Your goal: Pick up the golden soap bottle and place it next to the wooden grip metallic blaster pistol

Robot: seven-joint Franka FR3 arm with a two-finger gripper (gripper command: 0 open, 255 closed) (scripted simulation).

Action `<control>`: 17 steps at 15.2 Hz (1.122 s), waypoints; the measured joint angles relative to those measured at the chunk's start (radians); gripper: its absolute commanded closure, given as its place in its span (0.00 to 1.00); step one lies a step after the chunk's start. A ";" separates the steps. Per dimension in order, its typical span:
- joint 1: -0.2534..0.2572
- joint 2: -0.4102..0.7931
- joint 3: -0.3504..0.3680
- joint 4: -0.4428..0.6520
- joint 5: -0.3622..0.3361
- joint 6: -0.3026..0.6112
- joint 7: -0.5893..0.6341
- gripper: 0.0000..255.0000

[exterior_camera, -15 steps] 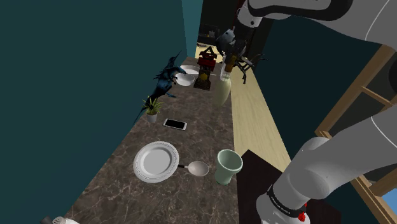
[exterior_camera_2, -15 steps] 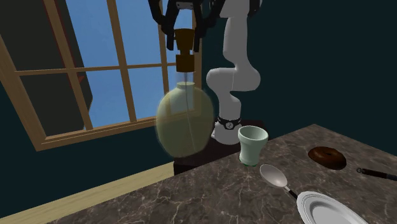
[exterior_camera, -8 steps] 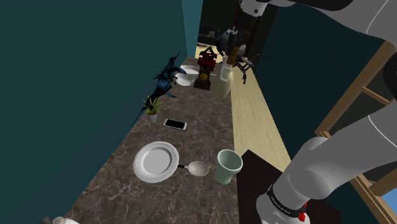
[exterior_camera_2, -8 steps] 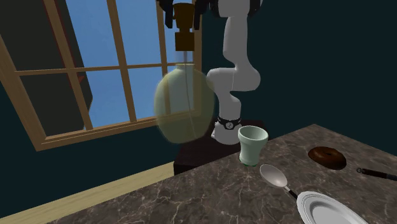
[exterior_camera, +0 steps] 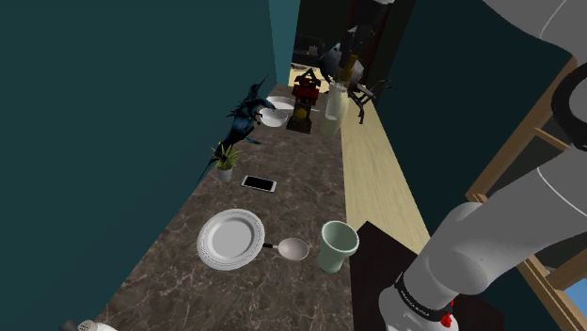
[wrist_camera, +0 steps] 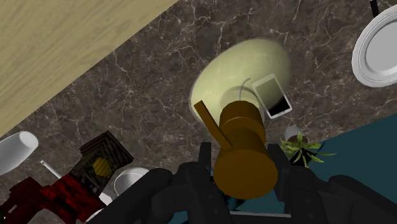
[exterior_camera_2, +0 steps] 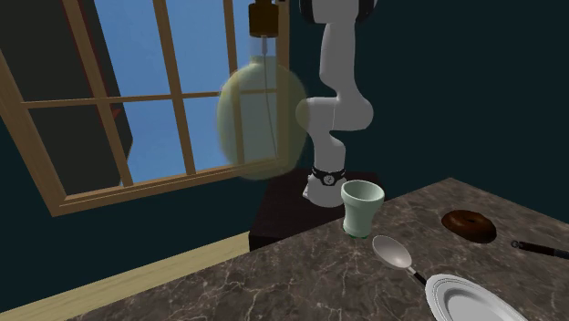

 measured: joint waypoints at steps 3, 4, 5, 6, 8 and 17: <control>0.000 0.026 -0.004 0.071 0.005 -0.045 -0.007 1.00; 0.001 0.034 -0.004 0.093 0.006 -0.060 -0.007 1.00; 0.001 0.041 -0.004 0.114 0.008 -0.074 -0.008 1.00; 0.004 0.029 0.003 0.107 0.005 -0.078 0.001 1.00; 0.014 -0.009 0.031 0.067 -0.003 -0.078 0.039 1.00; 0.065 -0.172 0.195 -0.076 -0.003 -0.109 0.250 1.00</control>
